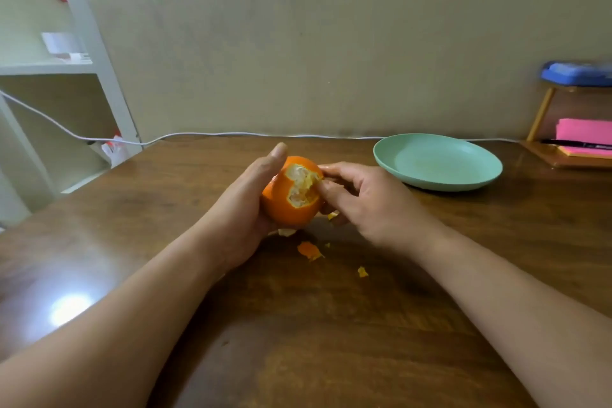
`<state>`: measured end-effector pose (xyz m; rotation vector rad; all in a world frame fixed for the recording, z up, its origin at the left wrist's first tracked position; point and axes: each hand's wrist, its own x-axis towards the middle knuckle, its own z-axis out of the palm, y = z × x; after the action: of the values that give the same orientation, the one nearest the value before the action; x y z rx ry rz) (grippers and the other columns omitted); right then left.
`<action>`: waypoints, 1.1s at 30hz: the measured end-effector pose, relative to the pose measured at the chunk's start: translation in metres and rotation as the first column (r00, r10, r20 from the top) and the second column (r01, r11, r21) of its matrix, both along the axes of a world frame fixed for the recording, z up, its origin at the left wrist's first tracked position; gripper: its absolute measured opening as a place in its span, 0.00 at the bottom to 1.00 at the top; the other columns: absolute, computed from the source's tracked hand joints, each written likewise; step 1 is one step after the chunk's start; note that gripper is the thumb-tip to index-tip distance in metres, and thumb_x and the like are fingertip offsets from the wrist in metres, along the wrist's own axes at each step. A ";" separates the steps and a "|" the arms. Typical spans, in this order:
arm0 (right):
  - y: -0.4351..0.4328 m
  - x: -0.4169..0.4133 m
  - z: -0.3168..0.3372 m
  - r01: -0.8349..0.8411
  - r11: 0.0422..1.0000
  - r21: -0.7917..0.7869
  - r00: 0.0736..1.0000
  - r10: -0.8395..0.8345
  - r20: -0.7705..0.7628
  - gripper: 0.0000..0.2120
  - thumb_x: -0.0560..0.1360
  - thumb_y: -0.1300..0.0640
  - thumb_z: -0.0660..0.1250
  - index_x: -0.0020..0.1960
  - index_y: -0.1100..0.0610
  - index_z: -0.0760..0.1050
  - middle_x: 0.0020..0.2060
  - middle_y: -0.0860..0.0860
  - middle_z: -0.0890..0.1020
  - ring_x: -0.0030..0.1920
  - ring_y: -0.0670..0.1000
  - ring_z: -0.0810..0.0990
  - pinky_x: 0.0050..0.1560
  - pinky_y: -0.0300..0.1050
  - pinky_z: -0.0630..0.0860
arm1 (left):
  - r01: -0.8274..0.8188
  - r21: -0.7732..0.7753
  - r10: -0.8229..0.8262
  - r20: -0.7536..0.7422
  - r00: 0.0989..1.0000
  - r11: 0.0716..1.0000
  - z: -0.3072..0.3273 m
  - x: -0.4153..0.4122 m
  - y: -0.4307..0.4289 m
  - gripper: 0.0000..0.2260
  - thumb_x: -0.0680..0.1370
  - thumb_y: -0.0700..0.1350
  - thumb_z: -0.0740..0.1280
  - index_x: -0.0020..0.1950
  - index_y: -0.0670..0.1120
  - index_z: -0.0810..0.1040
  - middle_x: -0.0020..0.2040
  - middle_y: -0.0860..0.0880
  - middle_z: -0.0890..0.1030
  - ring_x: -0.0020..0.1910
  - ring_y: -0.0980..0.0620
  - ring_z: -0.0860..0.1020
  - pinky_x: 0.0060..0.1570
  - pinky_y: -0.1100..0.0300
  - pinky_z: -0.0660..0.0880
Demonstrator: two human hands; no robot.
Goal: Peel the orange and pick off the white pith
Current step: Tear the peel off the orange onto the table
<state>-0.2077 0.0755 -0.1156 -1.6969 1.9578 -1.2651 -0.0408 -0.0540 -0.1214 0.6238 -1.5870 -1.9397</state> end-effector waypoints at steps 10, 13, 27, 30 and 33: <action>-0.003 0.011 -0.003 -0.009 0.999 -0.048 0.999 0.006 -0.047 0.16 0.82 0.47 0.66 0.68 0.46 0.79 0.48 0.45 0.86 0.46 0.47 0.86 0.50 0.57 0.85 | -0.166 -0.267 0.151 -0.075 0.986 0.949 0.002 -0.004 0.011 0.17 0.76 0.60 0.76 0.59 0.52 0.83 0.56 0.44 0.85 0.53 0.45 0.85 0.48 0.49 0.84; -0.006 0.010 -0.005 -0.008 0.999 -0.054 1.000 0.007 -0.018 0.15 0.81 0.47 0.67 0.67 0.45 0.80 0.48 0.45 0.87 0.47 0.48 0.86 0.50 0.57 0.86 | -0.178 -0.278 0.159 -0.088 0.983 0.944 0.000 -0.007 0.011 0.17 0.76 0.60 0.73 0.59 0.52 0.83 0.57 0.42 0.85 0.53 0.44 0.85 0.49 0.48 0.83; -0.008 0.016 -0.001 -0.123 0.984 0.131 0.858 0.039 0.513 0.13 0.87 0.48 0.62 0.64 0.54 0.81 0.49 0.57 0.88 0.50 0.59 0.89 0.48 0.51 0.85 | -0.279 -0.224 0.246 -0.164 0.955 0.934 -0.002 -0.011 0.003 0.21 0.72 0.64 0.76 0.60 0.55 0.82 0.59 0.42 0.84 0.54 0.45 0.85 0.47 0.51 0.82; -0.009 0.015 -0.003 -0.105 0.990 0.094 0.892 0.052 0.449 0.11 0.87 0.53 0.62 0.60 0.56 0.81 0.46 0.57 0.88 0.47 0.59 0.89 0.47 0.52 0.85 | -0.273 -0.246 0.237 -0.166 0.957 0.930 -0.004 -0.012 0.004 0.16 0.75 0.62 0.75 0.58 0.57 0.82 0.59 0.43 0.84 0.54 0.44 0.85 0.49 0.48 0.85; -0.012 0.016 -0.005 -0.054 0.997 0.052 0.945 0.034 0.325 0.07 0.85 0.55 0.65 0.55 0.55 0.81 0.41 0.54 0.88 0.42 0.55 0.88 0.44 0.51 0.85 | -0.277 -0.273 0.240 -0.163 0.957 0.921 -0.005 -0.013 0.008 0.16 0.76 0.61 0.75 0.60 0.56 0.81 0.59 0.43 0.83 0.53 0.46 0.85 0.48 0.50 0.85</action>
<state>-0.1920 0.0639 -0.1207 -1.3918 1.7365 -1.3557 -0.0535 -0.0465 -0.1267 0.5434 -1.5825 -1.4850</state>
